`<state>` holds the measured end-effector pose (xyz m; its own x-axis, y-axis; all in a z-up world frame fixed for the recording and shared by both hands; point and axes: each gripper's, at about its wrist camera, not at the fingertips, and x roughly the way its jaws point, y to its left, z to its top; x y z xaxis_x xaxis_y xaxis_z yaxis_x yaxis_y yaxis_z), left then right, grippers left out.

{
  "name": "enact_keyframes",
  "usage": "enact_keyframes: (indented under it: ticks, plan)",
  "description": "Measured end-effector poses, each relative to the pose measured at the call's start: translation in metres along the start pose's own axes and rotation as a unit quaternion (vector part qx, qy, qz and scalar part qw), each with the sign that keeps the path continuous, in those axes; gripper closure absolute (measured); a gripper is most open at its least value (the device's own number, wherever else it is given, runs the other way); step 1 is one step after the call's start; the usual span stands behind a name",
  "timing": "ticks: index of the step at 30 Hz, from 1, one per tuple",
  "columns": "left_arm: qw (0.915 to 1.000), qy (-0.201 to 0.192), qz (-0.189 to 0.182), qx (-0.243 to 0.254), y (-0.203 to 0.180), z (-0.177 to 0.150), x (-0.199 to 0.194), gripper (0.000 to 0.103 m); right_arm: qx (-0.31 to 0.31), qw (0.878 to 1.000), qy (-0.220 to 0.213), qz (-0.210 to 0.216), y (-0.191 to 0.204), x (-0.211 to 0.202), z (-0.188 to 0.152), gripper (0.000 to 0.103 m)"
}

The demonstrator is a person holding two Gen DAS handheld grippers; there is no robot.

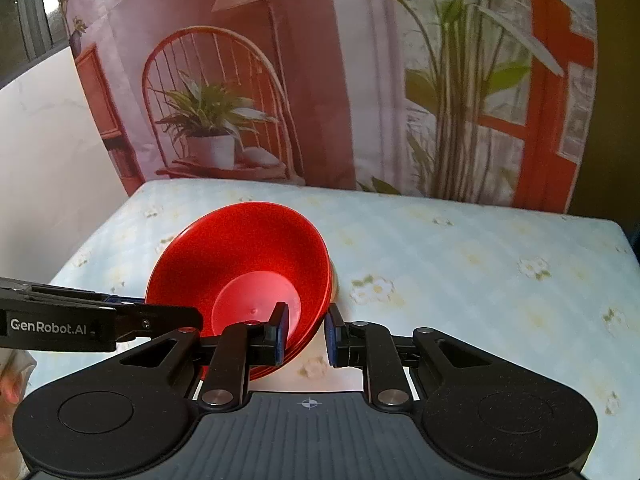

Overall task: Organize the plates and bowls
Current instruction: 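Carry the nested red bowls with both tools and lower them onto the green plate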

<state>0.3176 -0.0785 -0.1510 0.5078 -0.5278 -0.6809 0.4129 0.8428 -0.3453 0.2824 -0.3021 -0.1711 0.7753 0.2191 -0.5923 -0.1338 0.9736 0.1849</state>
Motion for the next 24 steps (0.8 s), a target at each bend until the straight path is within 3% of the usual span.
enact_keyframes:
  ticks: [12, 24]
  plan:
    - [0.9998, 0.003, 0.017, -0.014, 0.018, 0.015, 0.009, 0.076, -0.008, 1.000, 0.015, 0.014, 0.012, 0.039, 0.026, 0.086]
    - [0.9993, 0.017, 0.024, -0.022, 0.030, 0.018, 0.020, 0.076, 0.001, 0.999, 0.033, 0.017, 0.016, 0.064, 0.026, 0.086]
